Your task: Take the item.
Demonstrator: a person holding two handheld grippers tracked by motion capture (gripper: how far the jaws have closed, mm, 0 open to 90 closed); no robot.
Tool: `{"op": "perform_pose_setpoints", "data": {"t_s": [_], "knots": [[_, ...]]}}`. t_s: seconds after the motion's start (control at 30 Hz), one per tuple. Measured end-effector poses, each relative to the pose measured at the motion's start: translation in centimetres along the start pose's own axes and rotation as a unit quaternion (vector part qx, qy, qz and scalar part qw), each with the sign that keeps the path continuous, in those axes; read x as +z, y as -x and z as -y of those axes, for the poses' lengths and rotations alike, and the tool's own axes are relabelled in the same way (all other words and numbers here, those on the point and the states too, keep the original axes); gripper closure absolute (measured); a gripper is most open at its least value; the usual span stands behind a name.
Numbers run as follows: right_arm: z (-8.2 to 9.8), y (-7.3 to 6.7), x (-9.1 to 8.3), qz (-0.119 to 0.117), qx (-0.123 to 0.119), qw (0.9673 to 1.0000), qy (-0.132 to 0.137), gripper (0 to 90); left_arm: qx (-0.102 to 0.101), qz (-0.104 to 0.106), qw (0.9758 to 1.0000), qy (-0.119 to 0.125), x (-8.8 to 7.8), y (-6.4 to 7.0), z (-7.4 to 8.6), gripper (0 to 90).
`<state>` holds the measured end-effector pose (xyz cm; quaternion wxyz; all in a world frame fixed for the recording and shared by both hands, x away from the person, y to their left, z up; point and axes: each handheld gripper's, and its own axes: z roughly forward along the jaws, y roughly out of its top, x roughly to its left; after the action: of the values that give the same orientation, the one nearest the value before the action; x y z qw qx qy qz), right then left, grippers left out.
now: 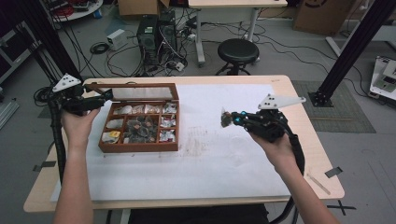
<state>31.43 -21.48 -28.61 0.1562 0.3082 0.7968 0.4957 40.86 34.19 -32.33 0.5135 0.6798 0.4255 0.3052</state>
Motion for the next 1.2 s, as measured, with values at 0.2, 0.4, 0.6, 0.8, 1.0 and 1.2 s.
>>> {"op": "perform_pose_setpoints", "data": {"t_s": [0.2, 0.4, 0.6, 0.8, 1.0, 1.2], "knots": [[2.3, 0.3, -1.6, 0.018, -0.003, 0.9998, -0.006, 90.0, 0.001, -0.001, 1.0, -0.001, 0.0, 0.0, 0.0, 26.1], [4.2, 0.2, -2.1, 0.029, -0.004, 0.9994, -0.015, 90.0, 0.001, -0.001, 1.0, -0.001, 0.0, 0.0, 0.0, 26.0], [5.8, 0.2, -1.8, 0.026, 0.0, 0.9993, -0.027, 90.0, 0.001, -0.002, 1.0, 0.0, 0.0, 0.0, 0.0, 26.0], [6.8, 0.4, -1.6, 0.021, 0.008, 0.9992, -0.032, 90.0, 0.001, -0.002, 1.0, -0.002, 0.0, 0.1, 0.0, 26.0], [7.6, 0.5, -0.9, 0.016, 0.013, 0.999, -0.04, 90.0, 0.002, -0.002, 1.0, -0.001, 0.0, 0.1, 0.0, 26.0], [8.3, 0.6, -0.2, 0.013, 0.017, 0.9988, -0.045, 90.0, 0.001, -0.002, 1.0, -0.002, 0.0, 0.1, 0.0, 26.0]]}}
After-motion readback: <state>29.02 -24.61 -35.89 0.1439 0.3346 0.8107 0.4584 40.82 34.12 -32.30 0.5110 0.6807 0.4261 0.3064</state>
